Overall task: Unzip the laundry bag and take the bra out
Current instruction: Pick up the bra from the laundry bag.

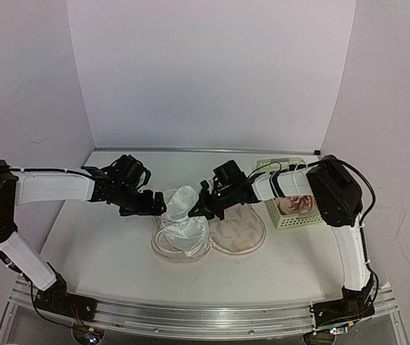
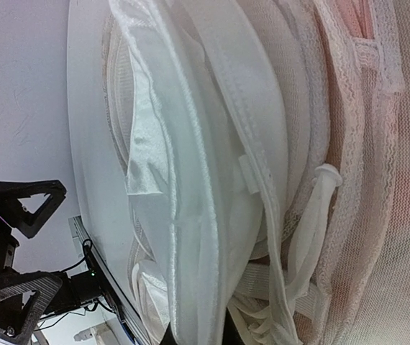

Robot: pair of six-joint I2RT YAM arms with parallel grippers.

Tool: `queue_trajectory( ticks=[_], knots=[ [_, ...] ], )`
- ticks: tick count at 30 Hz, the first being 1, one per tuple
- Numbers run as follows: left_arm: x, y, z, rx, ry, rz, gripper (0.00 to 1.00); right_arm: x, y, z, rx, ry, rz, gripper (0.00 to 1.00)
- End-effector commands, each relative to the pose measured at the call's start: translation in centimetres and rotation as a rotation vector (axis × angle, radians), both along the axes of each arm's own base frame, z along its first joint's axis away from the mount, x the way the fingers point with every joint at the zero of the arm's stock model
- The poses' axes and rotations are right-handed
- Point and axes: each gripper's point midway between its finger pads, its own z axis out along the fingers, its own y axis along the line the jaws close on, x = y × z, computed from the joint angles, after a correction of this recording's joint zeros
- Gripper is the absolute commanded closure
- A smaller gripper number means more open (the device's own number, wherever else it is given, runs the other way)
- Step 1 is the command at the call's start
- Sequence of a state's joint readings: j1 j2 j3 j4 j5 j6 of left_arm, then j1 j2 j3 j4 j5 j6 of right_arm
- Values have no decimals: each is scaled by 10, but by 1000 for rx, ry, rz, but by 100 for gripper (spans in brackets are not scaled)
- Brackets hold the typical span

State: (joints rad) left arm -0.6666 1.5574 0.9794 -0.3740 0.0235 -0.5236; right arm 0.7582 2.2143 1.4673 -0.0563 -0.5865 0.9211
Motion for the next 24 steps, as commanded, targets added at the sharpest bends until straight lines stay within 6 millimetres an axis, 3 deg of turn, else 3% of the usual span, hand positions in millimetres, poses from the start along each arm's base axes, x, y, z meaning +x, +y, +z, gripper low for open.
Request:
queue_trajectory(
  ticks=[1,7,14,24],
  knots=[
    [14,1,19,-3,-71,19,3,9,11,58,85,-107,9,100],
    [19,8,37,6,-129,46,3,11,0,85,115,-136,-6,100],
    [25,20,73,5,-229,97,3,18,-22,112,141,-170,-37,100],
    [26,37,114,9,-344,142,3,37,-77,167,200,-241,-129,100]
  ],
)
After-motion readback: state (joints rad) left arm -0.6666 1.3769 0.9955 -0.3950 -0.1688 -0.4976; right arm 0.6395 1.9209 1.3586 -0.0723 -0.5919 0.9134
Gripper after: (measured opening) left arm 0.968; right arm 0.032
